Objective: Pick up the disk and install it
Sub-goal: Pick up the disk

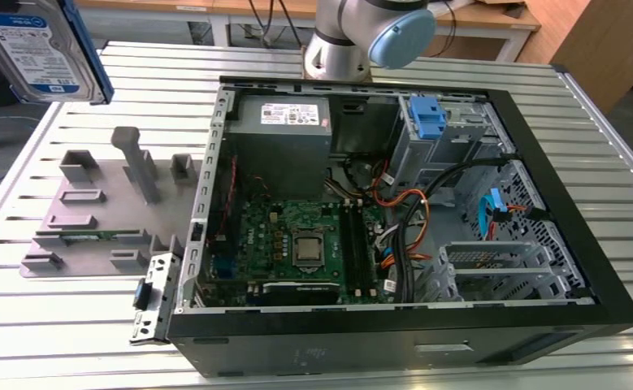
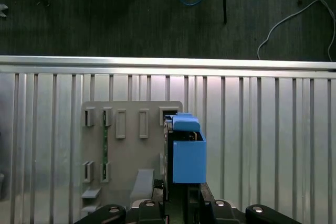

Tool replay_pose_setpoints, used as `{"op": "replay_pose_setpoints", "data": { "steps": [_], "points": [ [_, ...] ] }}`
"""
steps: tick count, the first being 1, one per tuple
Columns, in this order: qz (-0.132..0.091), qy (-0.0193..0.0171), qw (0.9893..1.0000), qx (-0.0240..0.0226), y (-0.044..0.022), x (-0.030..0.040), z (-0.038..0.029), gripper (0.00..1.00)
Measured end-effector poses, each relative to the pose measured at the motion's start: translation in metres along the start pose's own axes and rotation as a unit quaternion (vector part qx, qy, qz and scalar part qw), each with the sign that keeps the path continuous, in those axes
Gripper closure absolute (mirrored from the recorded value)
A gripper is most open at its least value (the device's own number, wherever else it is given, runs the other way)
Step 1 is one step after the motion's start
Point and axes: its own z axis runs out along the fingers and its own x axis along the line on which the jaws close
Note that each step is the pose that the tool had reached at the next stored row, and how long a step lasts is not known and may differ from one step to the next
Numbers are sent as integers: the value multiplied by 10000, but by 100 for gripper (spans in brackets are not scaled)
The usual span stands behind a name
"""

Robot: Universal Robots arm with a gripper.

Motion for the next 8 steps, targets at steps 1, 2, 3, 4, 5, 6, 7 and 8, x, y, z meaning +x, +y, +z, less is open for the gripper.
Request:
{"op": "replay_pose_setpoints", "data": {
  "steps": [1,2,3,4,5,6,7,8],
  "points": [
    [0,0,10000,0,0,0,-5,65],
    [0,0,10000,0,0,0,-5,65],
    [0,-1,10000,1,0,0,-5,65],
    [0,0,10000,1,0,0,-6,65],
    [0,0,10000,0,0,0,-7,65],
    [0,0,10000,0,0,0,-8,65],
    [0,0,10000,0,0,0,-9,65],
    [0,0,10000,0,0,0,-9,65]
  ]
}}
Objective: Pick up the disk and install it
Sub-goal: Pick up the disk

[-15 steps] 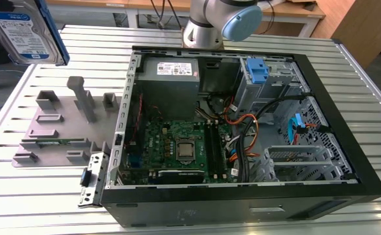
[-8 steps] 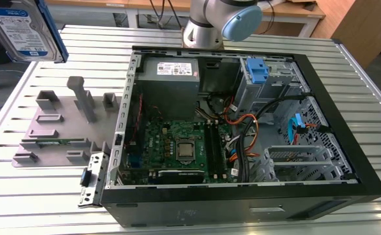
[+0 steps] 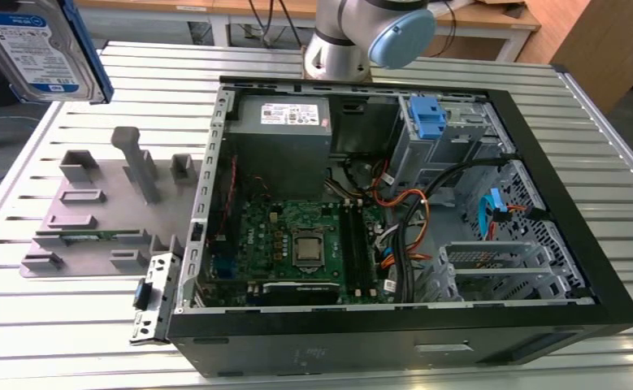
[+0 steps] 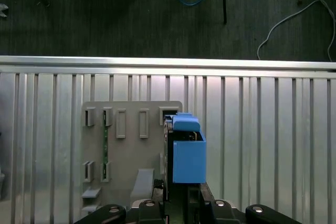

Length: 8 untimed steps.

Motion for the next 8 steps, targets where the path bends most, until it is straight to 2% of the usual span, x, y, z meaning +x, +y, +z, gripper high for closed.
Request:
{"op": "replay_pose_setpoints", "data": {
  "steps": [8],
  "points": [
    [0,0,10000,0,1,-2,-64,65]
  ]
}}
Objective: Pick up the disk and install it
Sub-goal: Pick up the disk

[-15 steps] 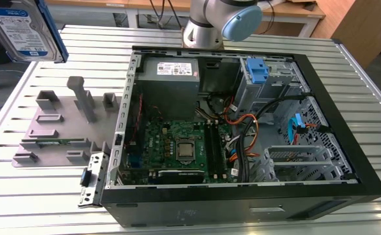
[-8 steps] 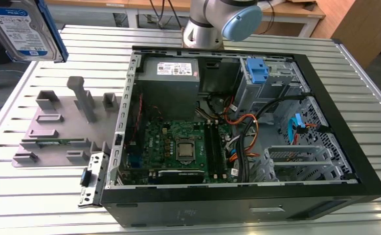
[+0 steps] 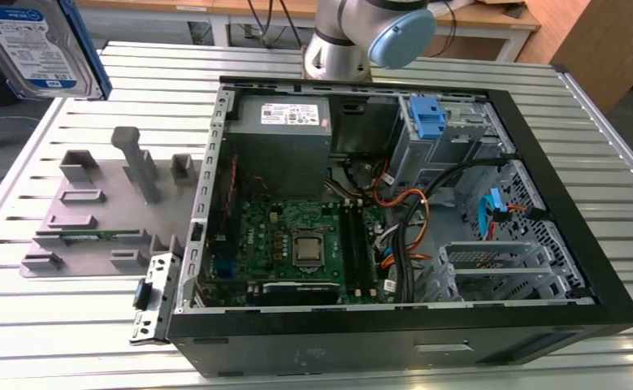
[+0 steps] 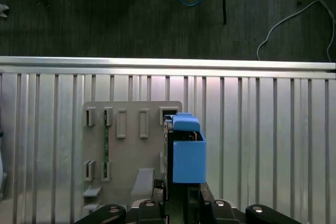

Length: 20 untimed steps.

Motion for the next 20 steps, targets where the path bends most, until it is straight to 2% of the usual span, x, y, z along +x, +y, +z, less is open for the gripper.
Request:
{"op": "replay_pose_setpoints", "data": {
  "steps": [9,20],
  "points": [
    [0,0,10000,0,1,-1,-33,65],
    [0,0,10000,0,2,-5,-122,65]
  ]
}}
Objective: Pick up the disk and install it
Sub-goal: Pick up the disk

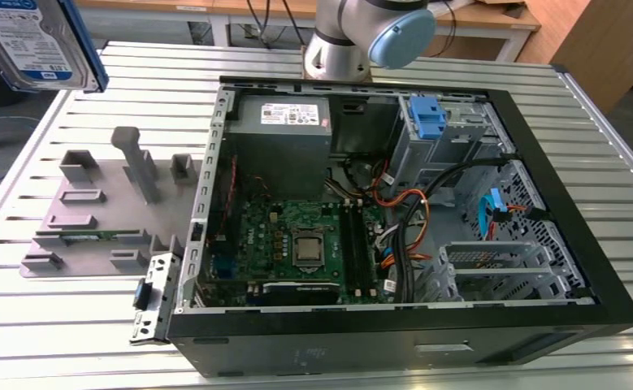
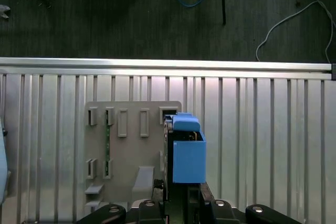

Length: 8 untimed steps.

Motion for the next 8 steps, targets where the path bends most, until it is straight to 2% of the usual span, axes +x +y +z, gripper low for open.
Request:
{"op": "replay_pose_setpoints", "data": {
  "steps": [4,6,8],
  "points": [
    [0,0,10000,0,0,-1,-31,65],
    [0,0,10000,0,1,-3,-69,65],
    [0,0,10000,-1,1,-3,-71,65]
  ]
}}
